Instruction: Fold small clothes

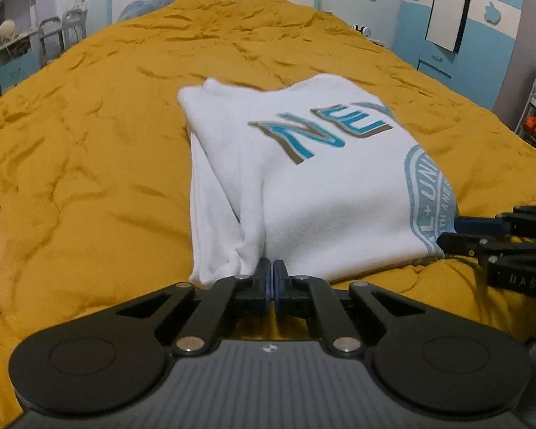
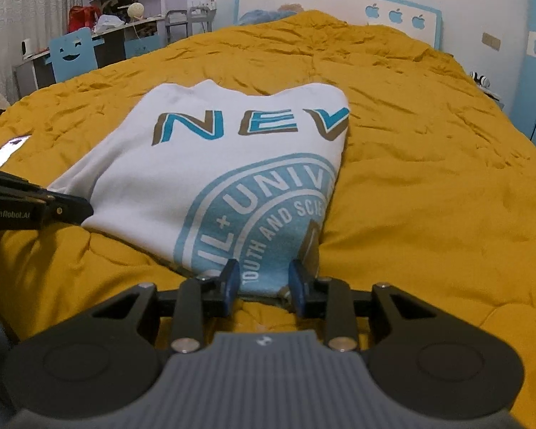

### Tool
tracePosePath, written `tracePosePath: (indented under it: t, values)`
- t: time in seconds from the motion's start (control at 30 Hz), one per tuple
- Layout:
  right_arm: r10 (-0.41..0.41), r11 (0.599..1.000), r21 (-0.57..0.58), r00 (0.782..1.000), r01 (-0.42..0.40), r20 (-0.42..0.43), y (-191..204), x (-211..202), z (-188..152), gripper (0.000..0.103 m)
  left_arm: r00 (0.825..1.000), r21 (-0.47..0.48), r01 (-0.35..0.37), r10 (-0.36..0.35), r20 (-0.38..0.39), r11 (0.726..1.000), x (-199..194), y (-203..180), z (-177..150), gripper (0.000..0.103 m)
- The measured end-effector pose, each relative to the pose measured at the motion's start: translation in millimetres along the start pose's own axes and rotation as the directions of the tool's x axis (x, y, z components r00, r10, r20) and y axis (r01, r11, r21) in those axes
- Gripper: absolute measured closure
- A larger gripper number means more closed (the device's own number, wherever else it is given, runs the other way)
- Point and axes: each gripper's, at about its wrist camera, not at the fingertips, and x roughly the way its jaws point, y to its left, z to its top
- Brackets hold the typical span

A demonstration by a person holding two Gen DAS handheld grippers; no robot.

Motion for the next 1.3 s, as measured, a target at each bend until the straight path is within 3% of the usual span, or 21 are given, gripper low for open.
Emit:
tracePosePath:
  t: [0.07, 0.13, 0.2, 0.23, 0.27, 0.4, 0.43, 0.5, 0.57, 0.63, 0.77, 0.87, 1.07, 1.3]
  values:
    - [0.0, 1.0, 0.018, 1.0, 0.0, -0.026, -3.2, -12.2, 15.8, 0.073, 1.0, 0.012, -0.007, 0.007, -0.001, 1.0, -13.7, -4.4, 10.8, 0.092]
    - [0.001, 0.999, 0.043, 1.0, 0.0, -0.016, -7.8, -31.2, 31.3, 0.056, 0.999, -0.003, -0.002, 0.002, 0.032, 1.0, -32.8, -6.7, 24.2, 0.079]
    - [0.0, 0.999, 0.046, 1.0, -0.001, 0.026, -9.9, -54.0, 45.9, 0.054, 0.994, 0.004, -0.024, 0.023, 0.111, 1.0, -56.2, -11.9, 38.4, 0.069]
    - [-0.008, 0.999, 0.041, 0.999, 0.006, 0.049, -9.7, -66.6, 54.1, 0.048, 0.985, 0.018, -0.064, 0.06, 0.16, 0.998, -67.8, -17.5, 44.2, 0.059]
    - [-0.011, 0.999, 0.037, 0.997, 0.008, 0.073, -8.1, -78.0, 59.4, 0.045, 0.975, 0.03, -0.102, 0.094, 0.199, 0.994, -76.5, -22.5, 48.7, 0.046]
    - [-0.059, 0.997, 0.063, 0.979, 0.048, 0.197, -6.0, -122.4, 79.8, 0.029, 0.924, -0.007, -0.213, 0.204, 0.323, 0.977, -108.9, -41.2, 64.7, 0.032]
    - [-0.081, 0.995, 0.081, 0.97, 0.064, 0.229, -5.6, -132.6, 82.2, 0.024, 0.904, -0.037, -0.247, 0.245, 0.35, 0.968, -117.4, -46.5, 66.3, 0.023]
    - [-0.118, 0.99, 0.114, 0.953, 0.089, 0.28, -2.7, -149.4, 82.4, 0.022, 0.865, -0.076, -0.28, 0.286, 0.413, 0.957, -130.1, -55.1, 66.5, 0.019]
    - [-0.157, 0.983, 0.144, 0.935, 0.117, 0.317, 2.5, -160.4, 80.9, 0.022, 0.852, -0.085, -0.291, 0.299, 0.429, 0.953, -138.8, -62.8, 66.6, 0.013]
    - [-0.214, 0.971, 0.178, 0.911, 0.159, 0.352, 11.2, -167.5, 72.7, 0.022, 0.856, -0.095, -0.265, 0.279, 0.435, 0.96, -145.4, -68.6, 62.4, 0.0]
    - [-0.278, 0.957, 0.183, 0.886, 0.224, 0.372, 32.2, -175.8, 50.3, 0.021, 0.872, -0.107, -0.232, 0.255, 0.417, 0.967, -148.8, -77.8, 44.5, 0.0]
    - [-0.232, 0.971, 0.126, 0.913, 0.201, 0.335, 43.0, -173.9, 36.9, 0.021, 0.891, -0.102, -0.255, 0.275, 0.362, 0.961, -140.2, -80.4, 33.8, 0.0]
    - [-0.262, 0.963, 0.109, 0.947, 0.246, 0.185, 53.5, -158.9, 12.1, 0.021, 0.945, -0.102, -0.244, 0.26, 0.2, 0.964, -126.1, -80.9, 16.6, 0.0]
    - [-0.227, 0.971, 0.103, 0.97, 0.218, 0.091, 56.4, -150.0, -7.6, 0.021, 0.965, -0.114, -0.23, 0.242, 0.101, 0.966, -120.7, -88.7, -4.4, 0.0]
